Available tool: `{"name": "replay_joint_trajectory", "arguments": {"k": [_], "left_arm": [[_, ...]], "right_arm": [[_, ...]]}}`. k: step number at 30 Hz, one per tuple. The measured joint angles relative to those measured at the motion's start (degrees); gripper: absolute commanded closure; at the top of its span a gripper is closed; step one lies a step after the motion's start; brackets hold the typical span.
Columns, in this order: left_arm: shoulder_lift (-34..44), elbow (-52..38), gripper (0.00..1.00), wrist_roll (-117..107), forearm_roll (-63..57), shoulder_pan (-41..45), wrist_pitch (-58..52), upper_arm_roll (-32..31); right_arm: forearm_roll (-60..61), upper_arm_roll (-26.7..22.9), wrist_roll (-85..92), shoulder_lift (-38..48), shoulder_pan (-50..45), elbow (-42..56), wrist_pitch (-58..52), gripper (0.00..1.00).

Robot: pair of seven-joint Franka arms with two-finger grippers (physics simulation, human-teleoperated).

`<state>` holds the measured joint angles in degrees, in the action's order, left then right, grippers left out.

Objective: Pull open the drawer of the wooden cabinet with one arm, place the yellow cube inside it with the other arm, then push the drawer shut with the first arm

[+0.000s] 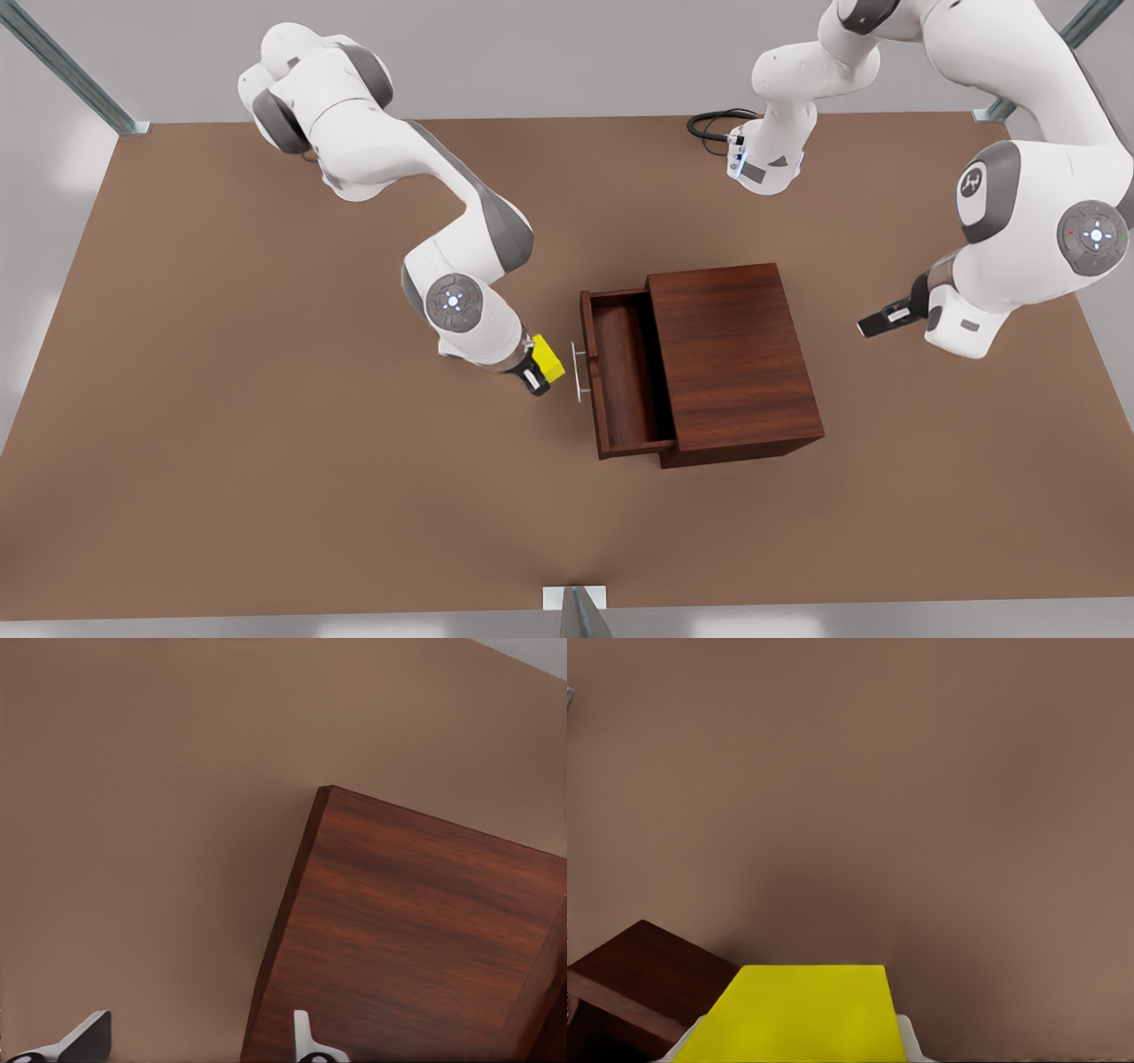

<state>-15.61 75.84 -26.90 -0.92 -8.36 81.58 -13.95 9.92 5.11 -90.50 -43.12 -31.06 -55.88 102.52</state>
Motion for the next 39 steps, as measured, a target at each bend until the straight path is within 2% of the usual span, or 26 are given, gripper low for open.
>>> {"name": "replay_joint_trajectory", "arguments": {"k": [8, 22, 24, 29, 31, 33, 34, 35, 36, 37, 38, 39], "left_arm": [[-0.16, -0.06, 0.0, 6.36, 0.33, -0.01, -2.5, 0.18], [1.71, 0.94, 0.0, 12.92, 0.82, 0.27, -2.67, -0.25], [1.55, 0.58, 0.0, 14.92, 0.7, -0.39, -1.77, 0.16], [1.75, 1.13, 0.0, 19.51, 0.84, -1.17, 0.68, 0.42], [1.78, 1.17, 0.0, 21.01, 0.86, -1.24, 1.12, 0.38], [1.69, 0.8, 0.0, 21.63, 1.14, -0.91, 1.24, -0.09], [1.59, 0.69, 0.08, 20.86, 1.87, 0.11, 1.16, -0.32], [1.29, 0.7, 0.79, 19.28, 2.38, 2.29, 1.02, -0.51], [0.84, 0.79, 1.0, 17.07, 2.73, 5.49, 0.6, -0.63], [0.19, 0.75, 1.0, 14.26, 3.07, 9.07, 0.37, -0.71], [-0.42, 0.7, 1.0, 10.98, 3.45, 12.01, 0.7, -0.78], [-1.21, 0.67, 1.0, 7.26, 3.7, 14.38, 1.55, -0.81]], "right_arm": [[0.31, 3.57, -16.3, -5.98, -3.6, 5.47, 7.49, 0.35], [-0.05, 2.92, -34.47, -12.39, -7.1, 9.75, 15.6, 0.35], [-0.05, 2.73, -36.09, -12.8, -7.26, 9.78, 16.16, 0.0], [-0.1, 2.12, -39.28, -12.33, -7.0, 9.78, 16.46, 0.0], [-0.21, 2.46, -40.01, -10.04, -3.37, 9.78, 14.99, 0.0], [-0.53, 7.14, -39.68, -7.33, 5.85, 9.76, 11.72, 0.0], [-1.58, 10.36, -38.97, -6.0, 11.65, 9.74, 9.43, 0.0], [-3.81, 15.21, -38.0, -5.21, 17.83, 9.72, 6.94, 0.0], [-7.03, 21.23, -36.74, -4.79, 24.39, 9.52, 4.3, 0.0], [-10.69, 26.15, -34.93, -4.13, 30.35, 8.87, 1.7, 0.0], [-13.63, 27.47, -32.48, -1.53, 34.58, 6.31, -0.53, 0.0], [-15.61, 25.2, -29.25, 2.49, 36.67, 1.92, -2.41, 0.0]]}}
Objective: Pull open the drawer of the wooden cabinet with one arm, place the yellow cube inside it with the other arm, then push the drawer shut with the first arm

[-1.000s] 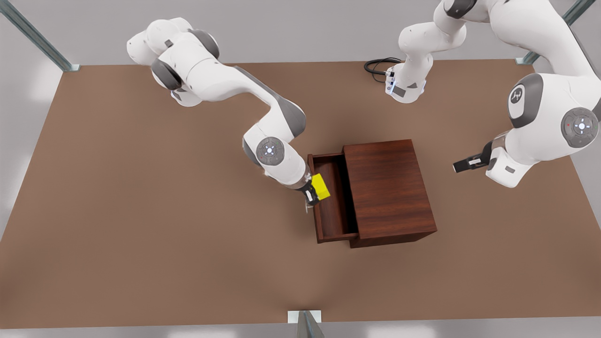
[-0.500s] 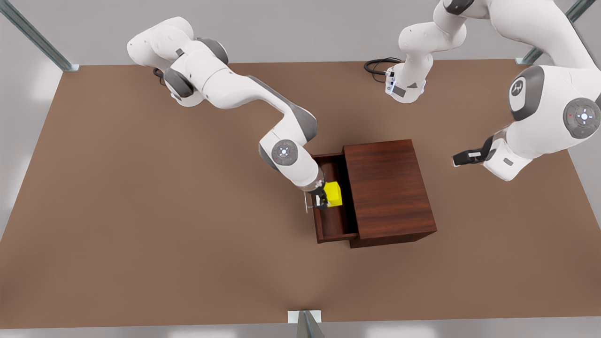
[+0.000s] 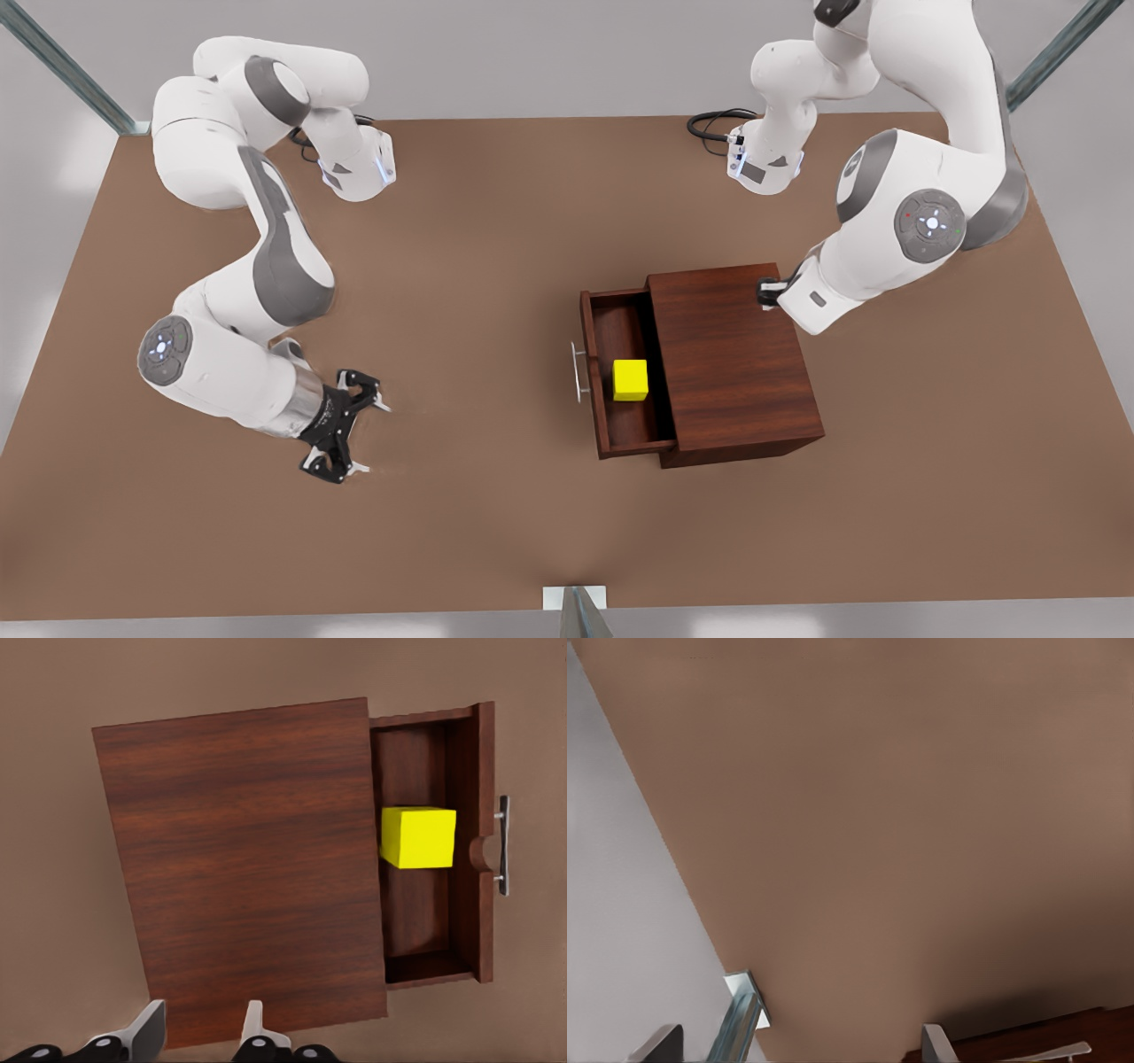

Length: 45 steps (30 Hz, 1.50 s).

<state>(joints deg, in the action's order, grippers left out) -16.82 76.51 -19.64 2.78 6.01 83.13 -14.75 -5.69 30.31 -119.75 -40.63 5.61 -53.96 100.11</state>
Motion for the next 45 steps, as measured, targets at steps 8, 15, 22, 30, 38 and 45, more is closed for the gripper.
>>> {"name": "replay_joint_trajectory", "arguments": {"k": [8, 15, 22, 30, 38, 45], "left_arm": [[-7.45, 0.0, 1.0, -35.29, -3.01, 17.38, 12.03, 0.08], [-14.75, -0.23, 1.0, -63.55, -6.12, 25.85, 23.35, 0.33], [-21.74, -2.26, 1.0, -86.18, -12.59, 32.57, 32.02, 1.46], [-28.36, -5.74, 1.0, -104.54, -15.75, 33.18, 36.17, 4.75], [-28.08, -5.77, 1.0, -114.63, -18.11, 31.8, 36.08, 5.37], [-27.8, -5.75, 1.0, -118.17, -18.5, 30.13, 32.36, 6.28]], "right_arm": [[-0.4, -32.79, 39.48, 17.56, -6.04, -22.23, -9.96, 0.0], [4.05, -32.85, 64.84, 18.65, -5.36, -24.6, -11.99, 0.0], [4.33, -32.87, 80.94, 15.83, -6.24, -22.67, -12.75, 0.0], [4.0, -33.66, 92.68, 20.51, -5.28, -22.77, -15.04, 0.0], [5.09, -33.03, 99.6, 19.82, -5.79, -22.88, -16.29, 0.0], [5.37, -33.03, 103.44, 19.68, -5.8, -22.88, -16.62, 0.0]]}}
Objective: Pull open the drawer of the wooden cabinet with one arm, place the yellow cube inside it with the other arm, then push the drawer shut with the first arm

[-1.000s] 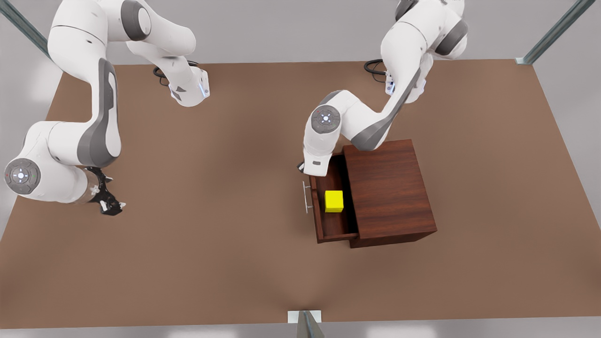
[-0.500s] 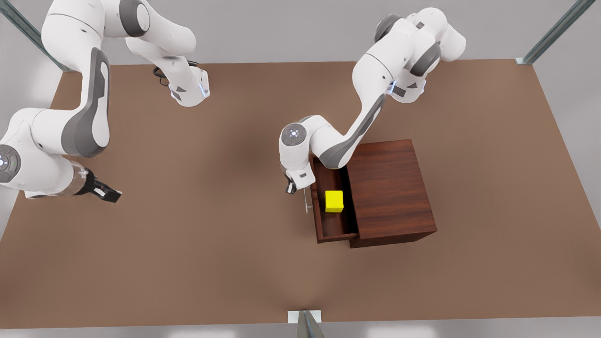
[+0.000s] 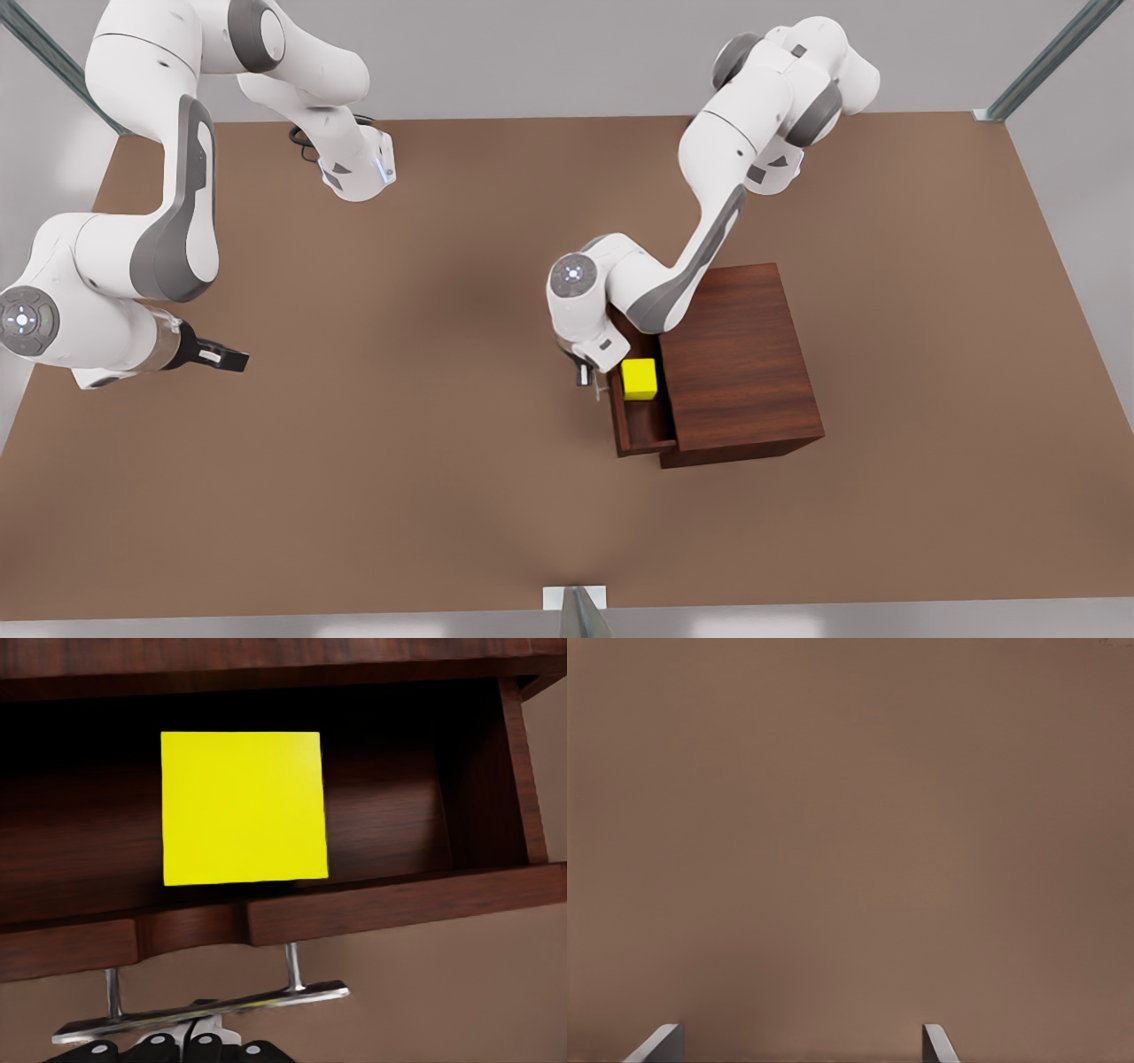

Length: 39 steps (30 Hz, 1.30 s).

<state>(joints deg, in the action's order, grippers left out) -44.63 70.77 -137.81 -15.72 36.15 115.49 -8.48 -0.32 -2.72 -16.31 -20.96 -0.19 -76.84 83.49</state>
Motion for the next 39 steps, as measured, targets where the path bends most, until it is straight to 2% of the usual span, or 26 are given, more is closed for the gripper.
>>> {"name": "replay_joint_trajectory", "arguments": {"k": [22, 24, 25, 26, 31, 35, 39], "left_arm": [[1.32, -0.3, 1.0, 3.42, 0.66, -7.21, -8.8, -0.37], [3.53, -1.27, 1.0, 3.85, 3.35, -7.36, -9.05, -0.33], [5.57, -1.56, 0.84, 4.1, 5.15, -8.07, -9.48, -0.4], [7.19, -1.96, 0.0, 4.58, 6.46, -8.66, -10.46, -0.54], [15.46, -2.0, 0.0, 14.16, 9.48, -15.29, -18.38, -0.3], [17.8, -2.12, 0.0, 32.6, 12.68, -27.51, -23.55, -0.2], [26.95, 5.53, 0.0, 55.64, 16.75, -37.59, -25.02, 0.07]], "right_arm": [[-0.14, 0.09, 5.3, -0.3, -0.07, 0.0, -0.06, 0.0], [-0.14, 0.09, 5.52, -0.3, -0.07, 0.0, -0.06, 0.0], [-0.14, 0.09, 5.63, -0.3, -0.07, 0.0, -0.06, 0.0], [-0.14, 0.09, 5.72, -0.3, -0.07, 0.0, -0.06, 0.0], [-0.19, 0.09, 6.12, -0.3, -0.07, 0.01, -0.06, 0.0], [-0.17, 0.09, 6.38, -0.3, -0.07, 0.01, -0.06, 0.0], [-0.12, 0.09, 6.58, -0.3, -0.07, 0.0, -0.09, 0.0]]}}
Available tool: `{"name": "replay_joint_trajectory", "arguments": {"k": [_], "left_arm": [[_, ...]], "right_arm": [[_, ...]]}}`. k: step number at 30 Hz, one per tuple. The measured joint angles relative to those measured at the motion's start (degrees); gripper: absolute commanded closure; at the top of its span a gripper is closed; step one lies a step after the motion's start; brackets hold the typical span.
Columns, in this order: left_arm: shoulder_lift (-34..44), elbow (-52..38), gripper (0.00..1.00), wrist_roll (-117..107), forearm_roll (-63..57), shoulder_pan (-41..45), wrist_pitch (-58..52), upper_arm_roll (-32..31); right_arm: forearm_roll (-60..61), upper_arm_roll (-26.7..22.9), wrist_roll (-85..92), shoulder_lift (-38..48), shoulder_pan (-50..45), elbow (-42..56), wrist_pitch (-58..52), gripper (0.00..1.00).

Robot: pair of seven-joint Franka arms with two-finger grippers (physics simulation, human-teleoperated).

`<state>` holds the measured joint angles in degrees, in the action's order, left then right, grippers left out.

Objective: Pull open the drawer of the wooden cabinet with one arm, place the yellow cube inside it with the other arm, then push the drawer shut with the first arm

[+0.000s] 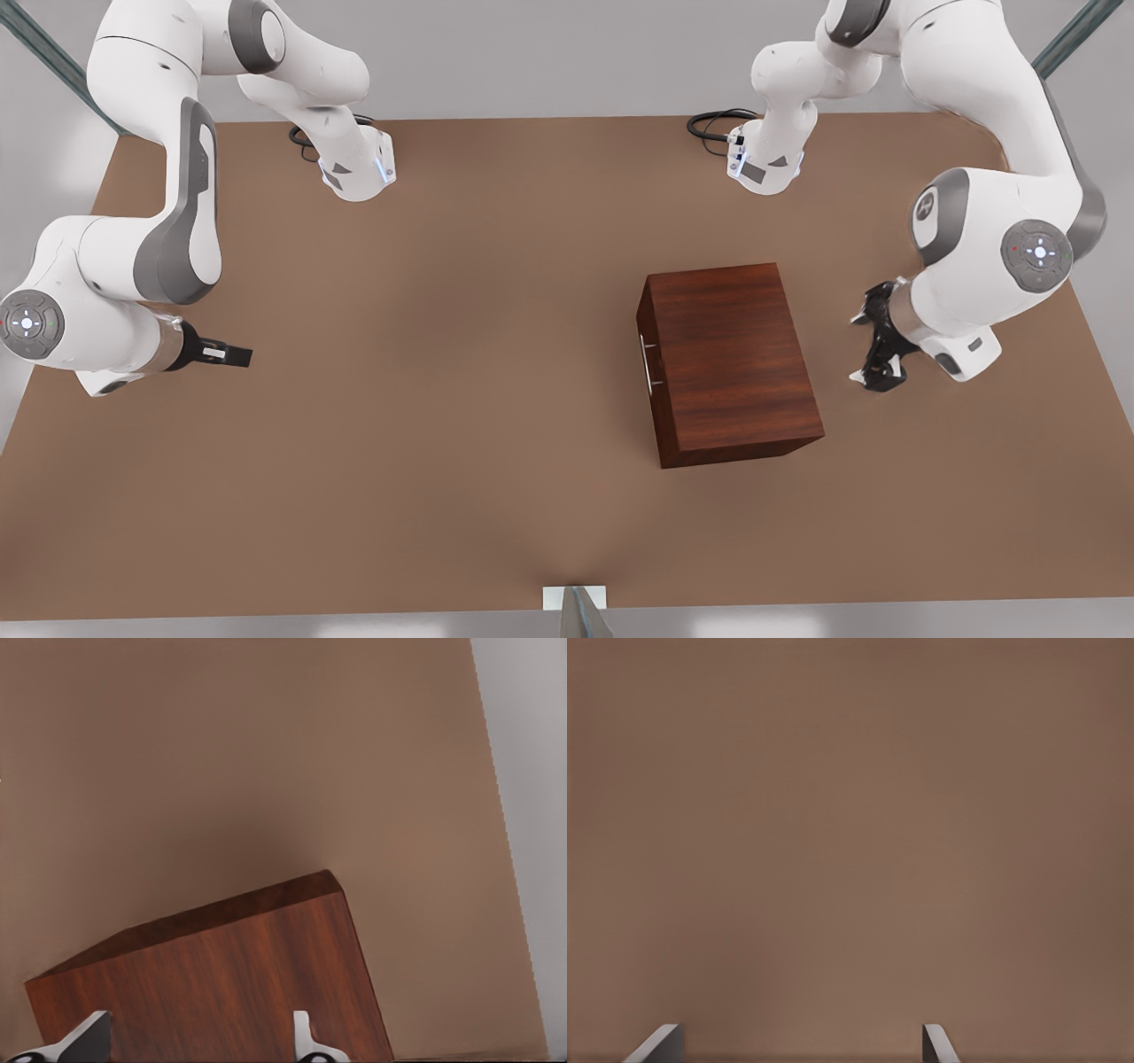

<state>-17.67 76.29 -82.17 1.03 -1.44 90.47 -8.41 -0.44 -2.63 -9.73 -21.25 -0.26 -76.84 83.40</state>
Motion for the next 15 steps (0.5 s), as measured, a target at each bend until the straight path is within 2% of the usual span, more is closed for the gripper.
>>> {"name": "replay_joint_trajectory", "arguments": {"k": [7, 15], "left_arm": [[0.4, 0.1, 0.0, 28.76, -0.24, -1.01, 0.55, 0.28], [0.37, -0.06, 0.0, 49.22, -0.63, -0.32, 0.66, 0.16]], "right_arm": [[0.03, 0.0, 0.25, 0.0, 0.0, 0.0, -0.1, 0.0], [-0.01, 0.0, 0.45, 0.0, 0.0, 0.0, -0.14, 0.0]]}}
